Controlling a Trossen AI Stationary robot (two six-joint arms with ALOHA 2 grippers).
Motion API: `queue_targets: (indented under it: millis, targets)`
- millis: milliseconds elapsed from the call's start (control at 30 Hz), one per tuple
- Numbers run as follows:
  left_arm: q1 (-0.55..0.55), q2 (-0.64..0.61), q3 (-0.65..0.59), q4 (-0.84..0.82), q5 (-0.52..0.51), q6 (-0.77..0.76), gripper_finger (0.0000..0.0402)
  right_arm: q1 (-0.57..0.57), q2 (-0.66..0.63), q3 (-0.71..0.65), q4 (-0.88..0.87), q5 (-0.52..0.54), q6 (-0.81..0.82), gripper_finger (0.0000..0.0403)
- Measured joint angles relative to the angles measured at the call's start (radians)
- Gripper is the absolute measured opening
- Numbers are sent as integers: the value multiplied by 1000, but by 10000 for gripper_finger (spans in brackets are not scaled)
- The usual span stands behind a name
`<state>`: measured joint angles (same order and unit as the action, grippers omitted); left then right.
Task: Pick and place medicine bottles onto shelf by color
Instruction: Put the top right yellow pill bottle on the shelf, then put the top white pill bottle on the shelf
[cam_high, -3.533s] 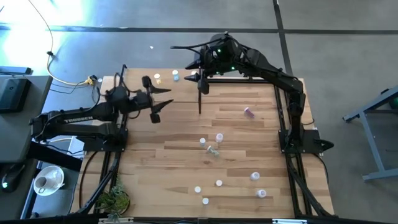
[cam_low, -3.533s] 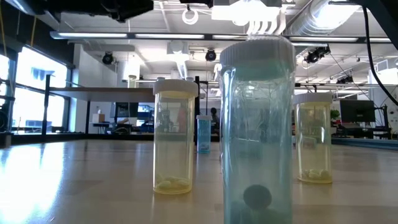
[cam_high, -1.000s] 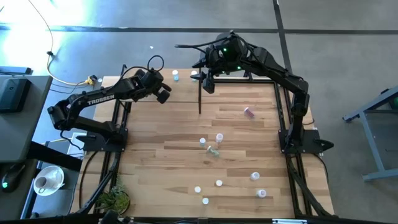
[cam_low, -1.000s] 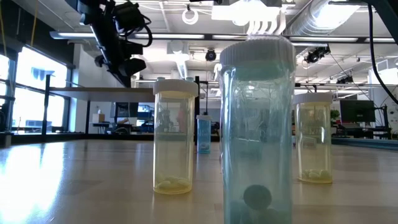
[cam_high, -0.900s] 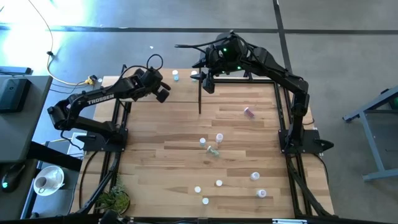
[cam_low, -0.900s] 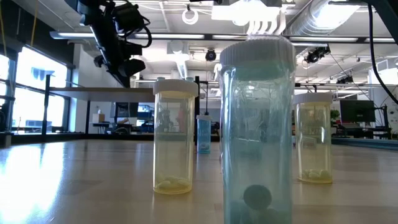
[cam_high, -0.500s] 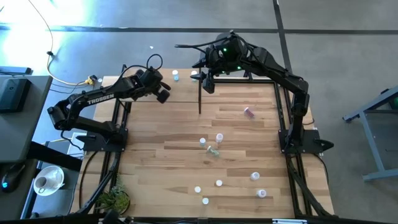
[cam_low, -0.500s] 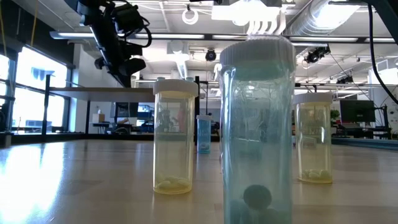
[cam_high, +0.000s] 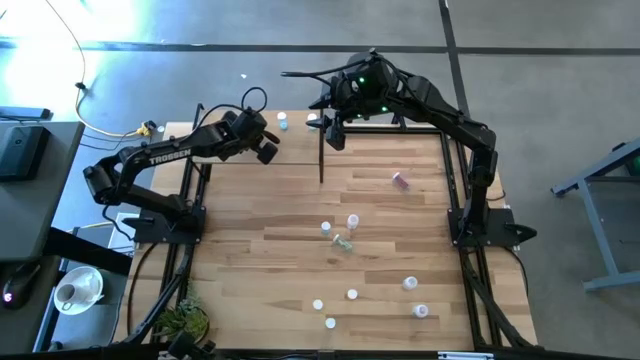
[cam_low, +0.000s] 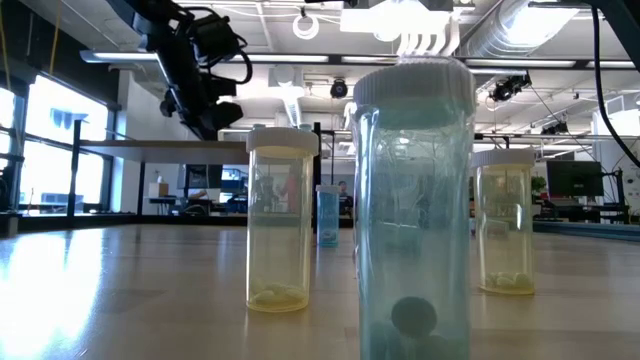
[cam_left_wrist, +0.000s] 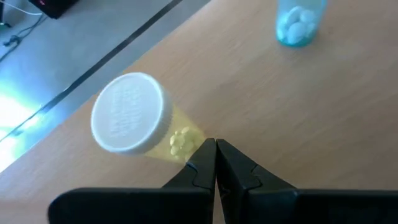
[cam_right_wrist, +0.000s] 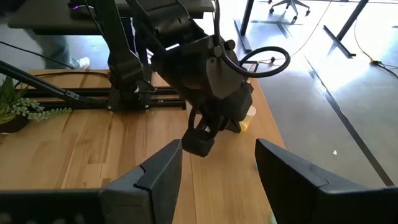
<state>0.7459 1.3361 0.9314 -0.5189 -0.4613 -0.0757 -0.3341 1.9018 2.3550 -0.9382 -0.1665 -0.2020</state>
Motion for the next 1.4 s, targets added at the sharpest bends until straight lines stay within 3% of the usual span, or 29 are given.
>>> queue_targets:
  millis: [600,900,1167,1400]
  targets:
    - [0,2,0,-8,-70,-9,0,0,0,0,0,0,0,195]
    - [-11,-7,0,-8,-44,0,0,0,0,0,0,0,0,195]
    - [-86,-100,0,-8,-41,27,0,0,0,0,-5,0,0,195]
    - [-215,-223,0,-35,-14,38,0,0,-2,0,-73,0,0,195]
